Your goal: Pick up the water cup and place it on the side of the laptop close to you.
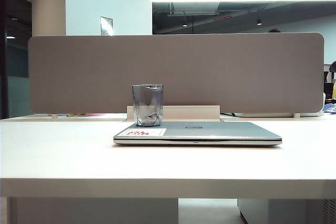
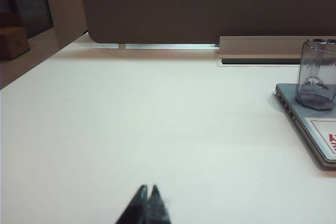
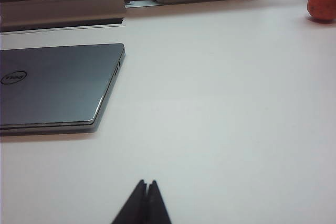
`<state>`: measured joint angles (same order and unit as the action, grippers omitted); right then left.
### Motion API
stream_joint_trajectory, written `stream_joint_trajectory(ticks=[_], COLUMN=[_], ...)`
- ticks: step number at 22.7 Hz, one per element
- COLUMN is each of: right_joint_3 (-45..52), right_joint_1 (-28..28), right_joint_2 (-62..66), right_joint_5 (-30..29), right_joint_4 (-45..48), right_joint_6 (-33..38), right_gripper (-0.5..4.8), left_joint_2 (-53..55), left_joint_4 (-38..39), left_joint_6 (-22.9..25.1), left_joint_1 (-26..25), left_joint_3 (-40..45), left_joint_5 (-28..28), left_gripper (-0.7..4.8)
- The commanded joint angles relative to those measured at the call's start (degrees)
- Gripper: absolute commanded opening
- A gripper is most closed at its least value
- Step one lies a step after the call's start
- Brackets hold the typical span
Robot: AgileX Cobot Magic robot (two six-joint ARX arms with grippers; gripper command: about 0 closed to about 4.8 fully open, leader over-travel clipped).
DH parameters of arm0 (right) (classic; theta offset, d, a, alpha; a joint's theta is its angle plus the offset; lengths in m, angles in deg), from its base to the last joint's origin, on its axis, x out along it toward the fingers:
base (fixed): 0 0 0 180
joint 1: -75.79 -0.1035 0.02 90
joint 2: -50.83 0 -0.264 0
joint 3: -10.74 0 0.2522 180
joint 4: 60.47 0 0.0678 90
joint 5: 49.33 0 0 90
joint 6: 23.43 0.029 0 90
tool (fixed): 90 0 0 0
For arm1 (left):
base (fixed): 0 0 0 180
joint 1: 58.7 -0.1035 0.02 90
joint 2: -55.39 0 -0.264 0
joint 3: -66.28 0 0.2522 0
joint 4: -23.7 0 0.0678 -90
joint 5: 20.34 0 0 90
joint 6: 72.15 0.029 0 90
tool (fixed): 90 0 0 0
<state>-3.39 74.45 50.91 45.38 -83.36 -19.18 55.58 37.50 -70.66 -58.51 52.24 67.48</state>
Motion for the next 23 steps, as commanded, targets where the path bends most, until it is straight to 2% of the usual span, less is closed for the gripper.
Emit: stream_joint_trajectory(ticks=[1,19,23], right_joint_3=[0.33,0.33,0.33], right_joint_1=[0.02,-0.02,-0.02], right_joint_2=[-0.11,-0.11,-0.11], right_joint_5=[0.07,-0.13,-6.23], right_joint_4=[0.33,0.35,1.88], right_joint_6=[-0.2,0.63,1.6], right_gripper=[-0.08,-0.08,-0.08], left_joint_2=[0.04,0.04,0.04], left_joint_4=[-0.44,-0.59,-0.59], left_joint_6=[0.0,0.02,0.0], left_joint_1=[0.09,0.09,0.11], left_joint_3=[-0.17,-0.15,-0.17], left_joint_5=[-0.2,-0.33,-0.13], left_gripper=[-0.06,-0.06,-0.06])
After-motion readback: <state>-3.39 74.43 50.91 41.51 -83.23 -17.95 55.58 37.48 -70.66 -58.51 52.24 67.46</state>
